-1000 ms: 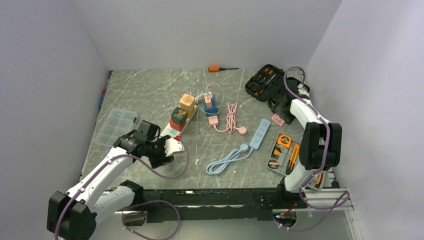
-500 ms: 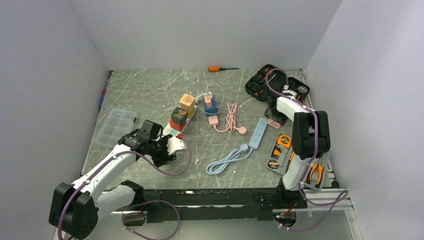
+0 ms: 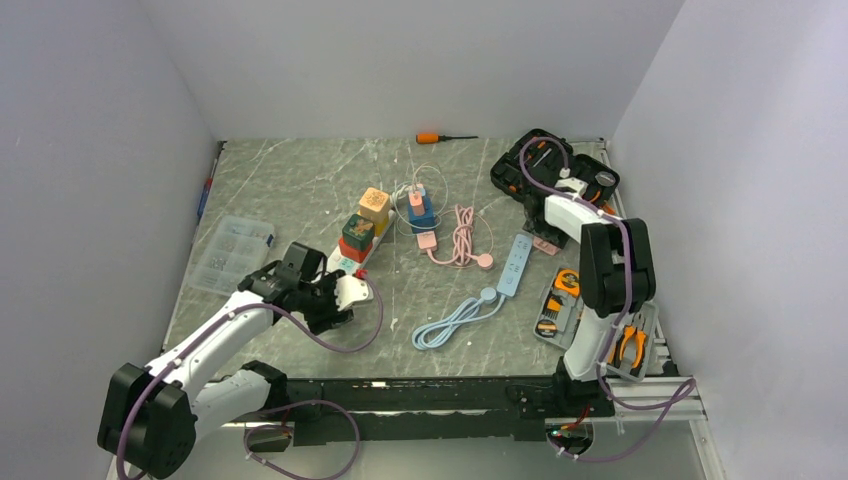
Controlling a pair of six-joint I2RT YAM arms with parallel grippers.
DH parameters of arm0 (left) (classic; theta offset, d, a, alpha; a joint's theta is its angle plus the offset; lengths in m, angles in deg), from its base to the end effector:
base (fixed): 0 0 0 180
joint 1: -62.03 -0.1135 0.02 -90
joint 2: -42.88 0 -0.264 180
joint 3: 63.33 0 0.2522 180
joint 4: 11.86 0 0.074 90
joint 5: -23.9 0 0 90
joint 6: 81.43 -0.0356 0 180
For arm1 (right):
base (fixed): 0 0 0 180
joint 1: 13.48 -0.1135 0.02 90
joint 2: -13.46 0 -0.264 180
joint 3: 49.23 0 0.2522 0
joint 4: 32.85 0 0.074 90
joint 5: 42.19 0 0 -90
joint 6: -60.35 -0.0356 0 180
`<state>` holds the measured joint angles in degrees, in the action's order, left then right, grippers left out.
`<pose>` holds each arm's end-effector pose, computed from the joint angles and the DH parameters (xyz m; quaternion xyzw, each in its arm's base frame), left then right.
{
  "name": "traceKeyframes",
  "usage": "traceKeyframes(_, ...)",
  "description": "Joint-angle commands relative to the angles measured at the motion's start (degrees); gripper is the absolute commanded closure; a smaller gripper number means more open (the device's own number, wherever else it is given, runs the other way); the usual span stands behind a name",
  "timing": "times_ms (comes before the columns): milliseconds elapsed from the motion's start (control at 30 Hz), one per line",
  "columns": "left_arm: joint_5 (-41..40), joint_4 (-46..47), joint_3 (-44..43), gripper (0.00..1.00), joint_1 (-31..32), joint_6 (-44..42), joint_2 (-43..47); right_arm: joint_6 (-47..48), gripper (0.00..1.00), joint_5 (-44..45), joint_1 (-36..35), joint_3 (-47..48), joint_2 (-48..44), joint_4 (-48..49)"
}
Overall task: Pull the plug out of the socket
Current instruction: Place the plug at the center of the board.
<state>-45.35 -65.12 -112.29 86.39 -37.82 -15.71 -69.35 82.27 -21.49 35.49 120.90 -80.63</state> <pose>0.1587 -0.0857 0.2011 0.5880 0.7553 -0.1278 0.2597 0.3655 0.0311 0.1705 0.3053 0.8919 -0.2016 0.2660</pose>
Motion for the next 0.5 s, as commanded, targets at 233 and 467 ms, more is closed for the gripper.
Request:
traceKeyframes(233, -4.5, 5.9, 2.9, 1.0, 0.2, -1.8, -0.7, 1.0, 0.19, -11.6, 1.4, -8.5, -10.2, 4.0)
traceKeyframes(467, -6.9, 7.8, 4.4, 0.97, 0.2, -2.5, -3.6, 1.6, 0.14, -12.1, 0.2, -6.7, -17.3, 2.3)
